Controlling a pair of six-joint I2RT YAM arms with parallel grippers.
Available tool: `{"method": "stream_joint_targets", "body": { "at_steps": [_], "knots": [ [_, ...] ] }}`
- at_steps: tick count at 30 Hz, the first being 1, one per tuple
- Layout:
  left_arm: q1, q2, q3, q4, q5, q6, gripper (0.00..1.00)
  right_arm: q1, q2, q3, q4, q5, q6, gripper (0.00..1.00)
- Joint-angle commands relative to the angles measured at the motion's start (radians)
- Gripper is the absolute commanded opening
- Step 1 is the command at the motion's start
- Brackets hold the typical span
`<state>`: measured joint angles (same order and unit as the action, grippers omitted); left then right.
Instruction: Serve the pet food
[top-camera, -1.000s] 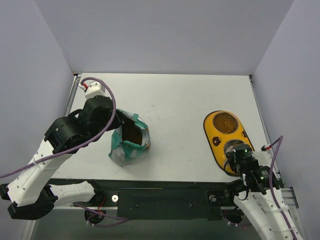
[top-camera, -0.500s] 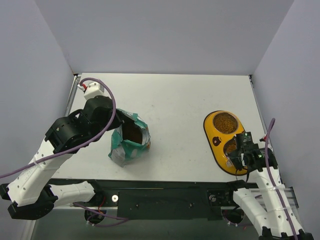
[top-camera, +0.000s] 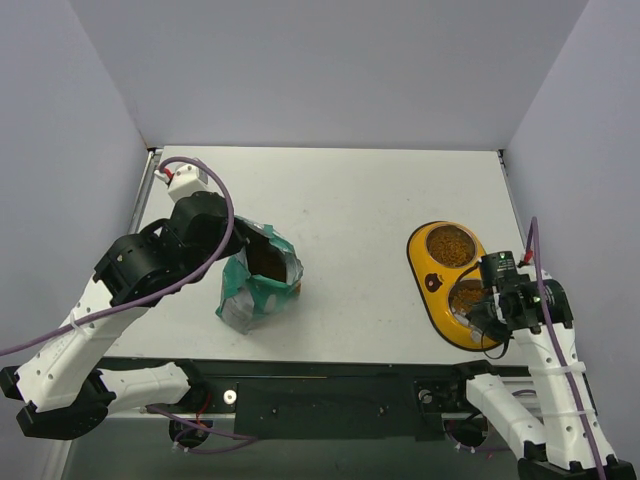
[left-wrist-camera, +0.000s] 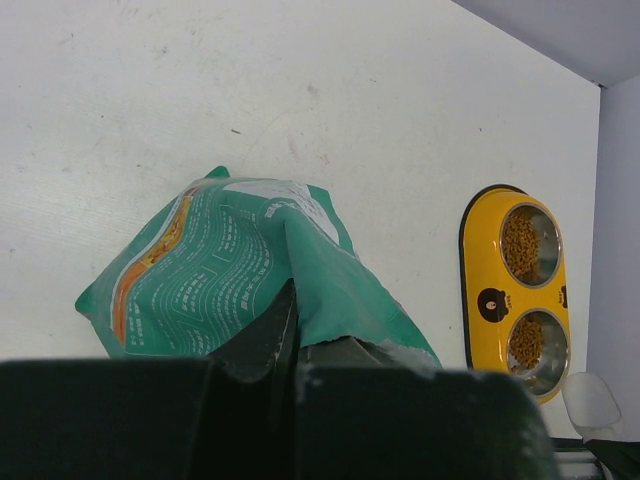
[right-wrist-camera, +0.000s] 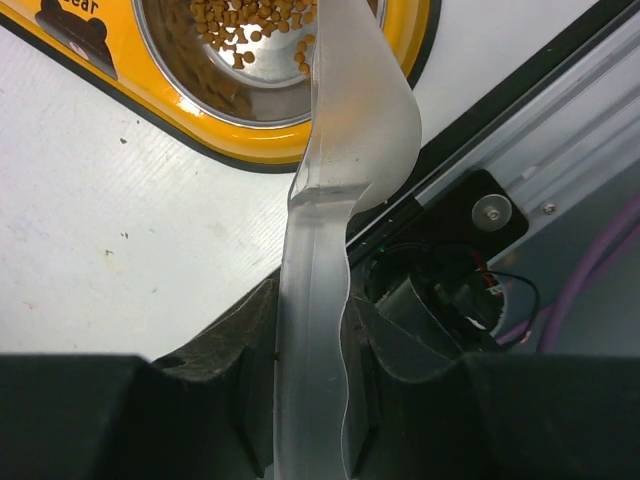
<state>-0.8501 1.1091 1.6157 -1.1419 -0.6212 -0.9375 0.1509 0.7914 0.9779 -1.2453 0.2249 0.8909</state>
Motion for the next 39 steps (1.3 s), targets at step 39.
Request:
{"method": "stream_joint_targets", "body": {
  "at_steps": [39],
  "knots": [
    [0.006,0.046,0.079,0.148,0.374,0.160,0.00,0.121,0.747,0.031,0.917,-0.348,-0.541,0.20]
  ]
}}
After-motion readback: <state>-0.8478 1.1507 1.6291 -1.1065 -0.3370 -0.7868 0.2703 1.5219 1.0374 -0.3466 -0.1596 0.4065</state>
